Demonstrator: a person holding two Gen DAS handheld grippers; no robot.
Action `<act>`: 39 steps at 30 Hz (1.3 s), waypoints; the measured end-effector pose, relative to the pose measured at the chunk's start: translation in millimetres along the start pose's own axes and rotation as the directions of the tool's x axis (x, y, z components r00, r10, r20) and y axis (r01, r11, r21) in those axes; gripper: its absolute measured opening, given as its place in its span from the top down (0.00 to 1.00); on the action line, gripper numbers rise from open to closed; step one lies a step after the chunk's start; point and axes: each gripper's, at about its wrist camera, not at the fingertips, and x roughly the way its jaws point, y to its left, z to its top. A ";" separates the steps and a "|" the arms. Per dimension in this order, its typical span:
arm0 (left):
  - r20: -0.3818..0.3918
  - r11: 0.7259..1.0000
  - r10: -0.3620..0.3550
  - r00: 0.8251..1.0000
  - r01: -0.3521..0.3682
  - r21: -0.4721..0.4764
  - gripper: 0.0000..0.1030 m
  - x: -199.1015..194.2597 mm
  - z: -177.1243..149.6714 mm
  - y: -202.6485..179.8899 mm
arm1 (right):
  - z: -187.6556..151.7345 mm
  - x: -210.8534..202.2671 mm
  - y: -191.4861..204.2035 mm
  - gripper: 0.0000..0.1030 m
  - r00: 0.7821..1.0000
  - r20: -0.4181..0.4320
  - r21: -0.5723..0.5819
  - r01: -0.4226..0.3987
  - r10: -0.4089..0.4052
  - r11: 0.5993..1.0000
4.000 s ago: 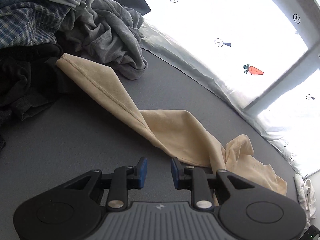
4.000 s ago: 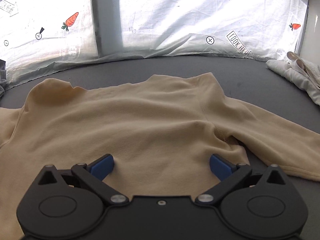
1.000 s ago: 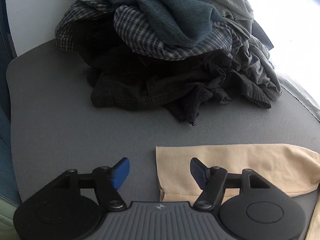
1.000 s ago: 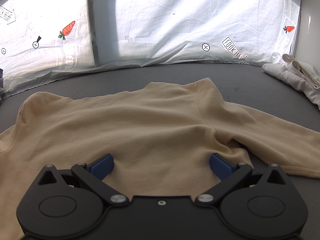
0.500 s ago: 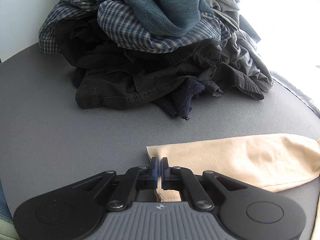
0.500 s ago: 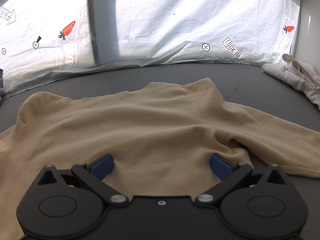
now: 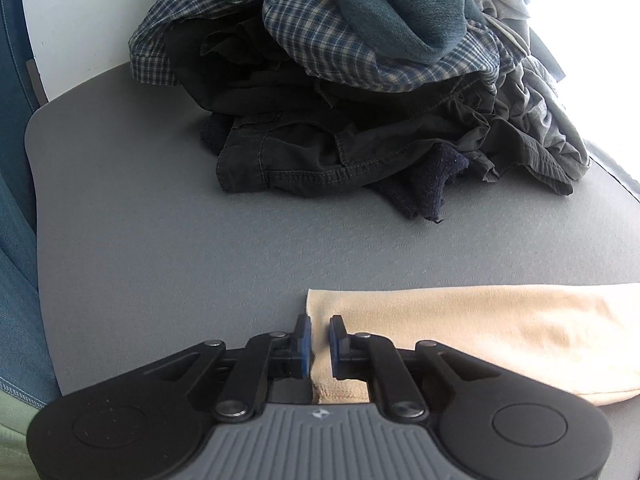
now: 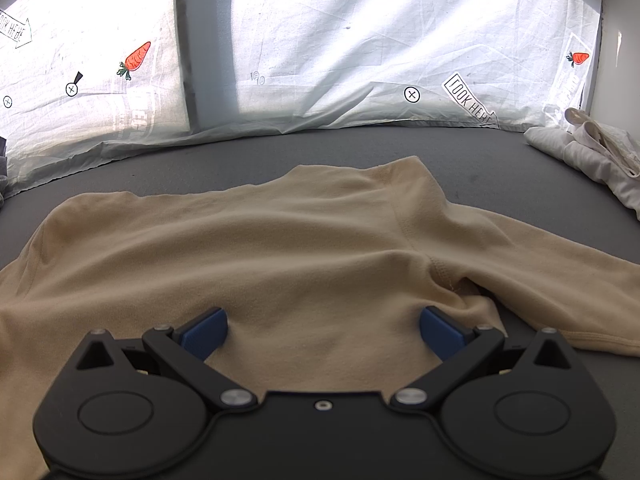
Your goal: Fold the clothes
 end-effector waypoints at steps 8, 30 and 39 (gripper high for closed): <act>0.110 0.986 -0.092 0.990 0.076 0.146 0.54 -12.3 30.9 -47.2 | 0.2 -0.3 -0.8 0.00 1.000 -0.001 -0.002 -0.002 0.002 1.000; -0.206 0.510 -0.593 0.778 0.561 0.653 0.43 30.8 18.3 -379.7 | 108.1 88.9 -35.2 0.39 0.998 -0.061 -0.194 -0.011 0.000 0.981; -0.267 0.502 -0.638 0.722 0.653 0.568 0.94 52.9 16.2 -401.9 | 119.4 110.6 -50.6 0.94 0.994 -0.091 -0.141 -0.065 0.053 0.988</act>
